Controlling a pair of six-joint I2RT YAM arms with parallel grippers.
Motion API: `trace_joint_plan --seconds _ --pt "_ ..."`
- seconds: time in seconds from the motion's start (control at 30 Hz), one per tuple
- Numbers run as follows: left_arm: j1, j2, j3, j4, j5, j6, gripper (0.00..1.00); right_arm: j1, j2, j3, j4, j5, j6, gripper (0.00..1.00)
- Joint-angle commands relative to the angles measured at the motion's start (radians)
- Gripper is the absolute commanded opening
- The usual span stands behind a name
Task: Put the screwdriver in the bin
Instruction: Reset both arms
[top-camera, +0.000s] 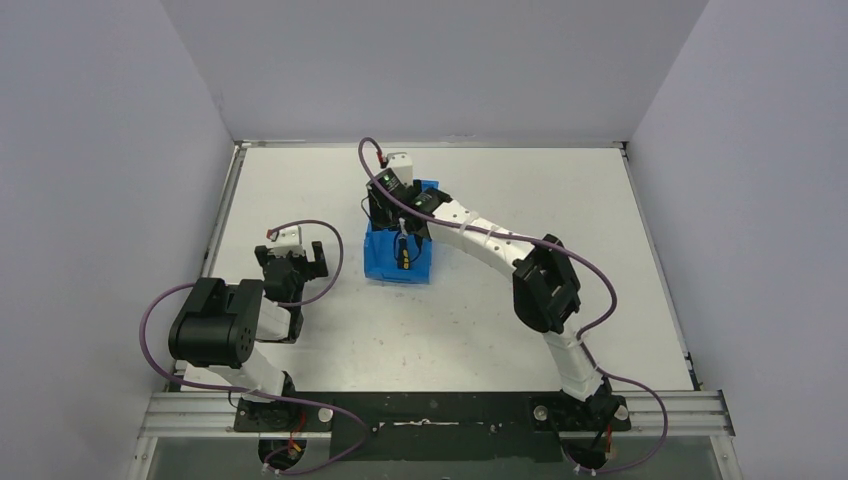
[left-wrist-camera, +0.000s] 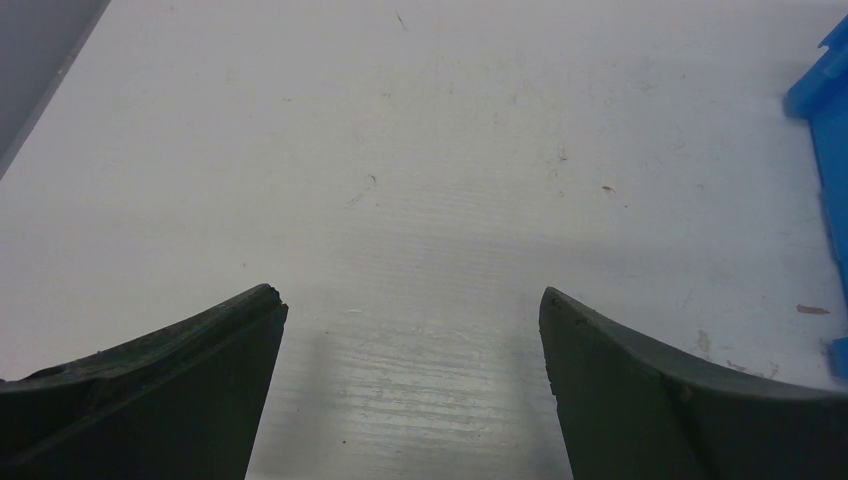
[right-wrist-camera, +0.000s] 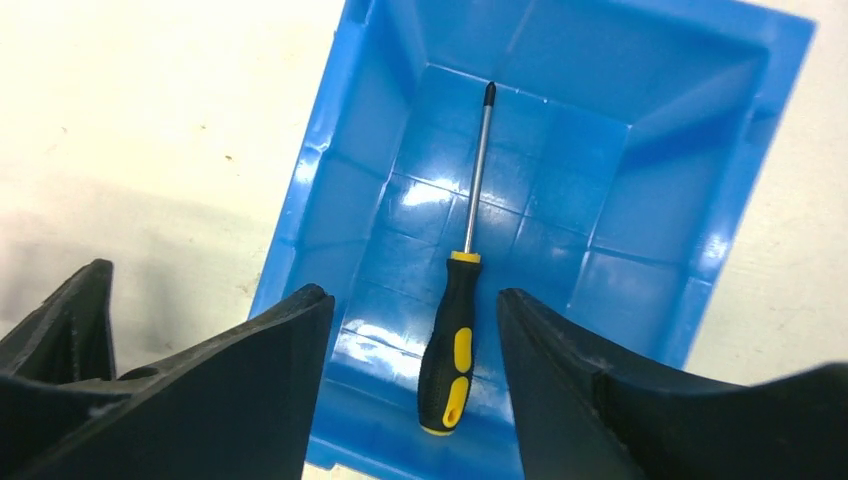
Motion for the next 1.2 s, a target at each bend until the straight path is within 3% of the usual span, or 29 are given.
trace_joint_plan --seconds 0.0,0.1,0.37,0.77,1.17 --pt "0.003 -0.001 0.026 0.054 0.007 0.007 0.97 0.014 -0.111 0.085 -0.042 0.070 -0.036 0.65" --pt "0.003 -0.002 0.026 0.054 0.007 0.008 0.97 0.019 -0.110 0.157 -0.095 0.081 -0.066 0.70" --pt "0.003 -0.002 0.026 0.053 0.007 0.007 0.97 0.042 -0.100 0.363 -0.196 0.137 -0.140 1.00" --pt "0.003 -0.001 0.026 0.054 0.007 0.008 0.97 0.021 -0.230 0.386 -0.214 0.220 -0.292 1.00" --pt "0.003 -0.001 0.026 0.054 0.007 0.008 0.97 -0.235 -0.479 0.185 -0.226 0.104 -0.427 1.00"
